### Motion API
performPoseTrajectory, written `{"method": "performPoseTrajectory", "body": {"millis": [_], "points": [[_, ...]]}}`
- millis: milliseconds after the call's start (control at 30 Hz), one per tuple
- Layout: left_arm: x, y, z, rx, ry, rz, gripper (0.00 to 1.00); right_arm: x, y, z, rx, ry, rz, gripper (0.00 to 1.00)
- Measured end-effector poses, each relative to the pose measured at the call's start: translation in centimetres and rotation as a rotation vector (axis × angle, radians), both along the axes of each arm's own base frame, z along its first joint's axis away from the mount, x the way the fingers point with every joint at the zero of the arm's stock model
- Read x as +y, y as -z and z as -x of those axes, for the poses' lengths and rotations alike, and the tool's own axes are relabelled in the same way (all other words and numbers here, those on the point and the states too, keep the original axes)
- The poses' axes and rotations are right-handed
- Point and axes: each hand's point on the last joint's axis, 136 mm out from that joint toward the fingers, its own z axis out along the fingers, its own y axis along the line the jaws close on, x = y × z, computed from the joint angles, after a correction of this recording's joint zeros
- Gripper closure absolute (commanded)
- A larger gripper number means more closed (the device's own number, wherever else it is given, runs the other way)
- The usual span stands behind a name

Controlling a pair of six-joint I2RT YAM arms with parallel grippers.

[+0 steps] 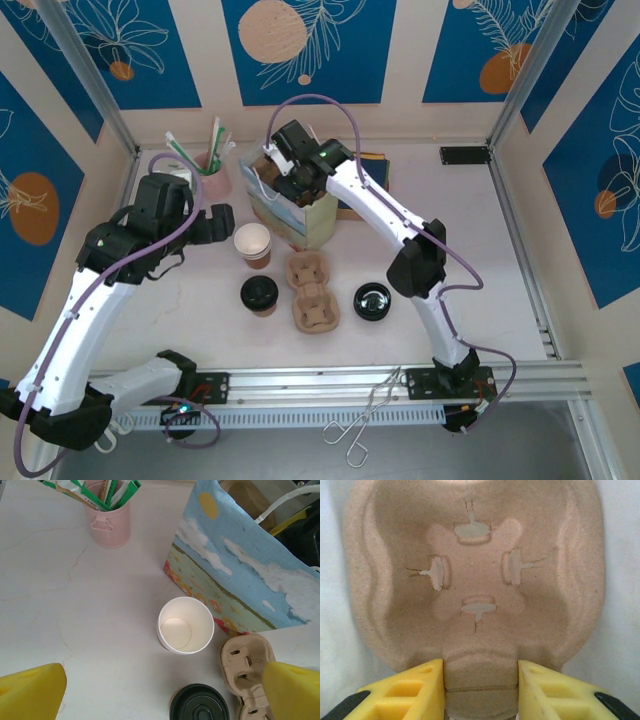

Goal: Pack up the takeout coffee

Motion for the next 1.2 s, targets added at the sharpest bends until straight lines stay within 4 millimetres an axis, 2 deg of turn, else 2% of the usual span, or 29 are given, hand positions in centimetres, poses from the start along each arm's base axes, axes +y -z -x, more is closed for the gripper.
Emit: {"method": "performPoseTrajectory", "body": {"millis": [600, 900, 1200], "points": [[0.1, 0.1, -0.2, 0.007, 0.001, 0.020, 0.00, 0.3, 4.3, 0.6, 0.110, -0.019, 0.062, 0.63], [0.2, 0.4, -0.3, 0.013, -0.002, 0.021, 0.00, 0.3, 7.7, 0.8, 0.177, -0.026, 0.101, 0.63], [0.3, 0.6, -0.3, 0.018, -0.004, 0.024, 0.00, 0.2, 9.7, 0.9, 0.212, -0.024, 0.131, 0.63]]}}
